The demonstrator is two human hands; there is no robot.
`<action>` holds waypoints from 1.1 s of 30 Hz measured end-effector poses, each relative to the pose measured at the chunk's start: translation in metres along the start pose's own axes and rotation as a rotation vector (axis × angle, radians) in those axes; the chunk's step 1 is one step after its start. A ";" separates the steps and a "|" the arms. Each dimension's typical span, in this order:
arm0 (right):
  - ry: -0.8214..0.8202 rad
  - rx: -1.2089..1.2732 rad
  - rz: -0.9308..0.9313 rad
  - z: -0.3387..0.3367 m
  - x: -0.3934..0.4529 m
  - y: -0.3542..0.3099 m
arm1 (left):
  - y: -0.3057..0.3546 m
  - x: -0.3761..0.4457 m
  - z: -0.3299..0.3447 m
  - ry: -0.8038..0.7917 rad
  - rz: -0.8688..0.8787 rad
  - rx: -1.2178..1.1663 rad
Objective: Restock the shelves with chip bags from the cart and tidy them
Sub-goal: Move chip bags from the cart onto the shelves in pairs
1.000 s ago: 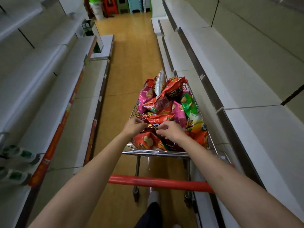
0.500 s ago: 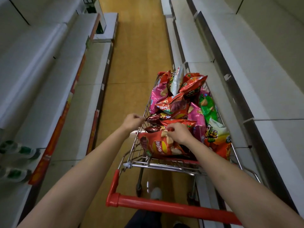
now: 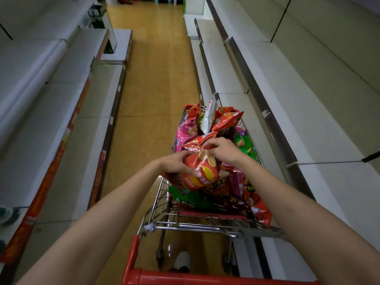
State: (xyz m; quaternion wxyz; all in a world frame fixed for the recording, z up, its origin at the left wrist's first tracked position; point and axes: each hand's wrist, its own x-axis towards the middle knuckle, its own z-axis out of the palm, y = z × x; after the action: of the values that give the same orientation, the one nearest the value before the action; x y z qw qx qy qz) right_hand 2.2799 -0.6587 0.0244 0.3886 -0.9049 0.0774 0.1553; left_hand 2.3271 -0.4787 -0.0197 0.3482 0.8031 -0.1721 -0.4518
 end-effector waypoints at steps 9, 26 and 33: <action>0.182 0.154 0.050 -0.011 0.014 0.021 | -0.014 0.001 -0.018 0.258 0.041 -0.111; 0.108 -0.022 0.325 0.027 0.016 0.098 | -0.044 -0.009 -0.028 0.207 -0.020 -0.573; 0.274 0.219 0.255 -0.007 0.008 0.072 | -0.002 -0.018 -0.020 0.071 0.066 -0.614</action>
State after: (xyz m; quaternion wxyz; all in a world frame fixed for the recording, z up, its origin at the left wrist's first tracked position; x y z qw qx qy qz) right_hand 2.2700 -0.7134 -0.0221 0.4477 -0.8528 0.2597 0.0696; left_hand 2.3339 -0.4586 -0.0036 0.5947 0.6697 -0.0417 -0.4428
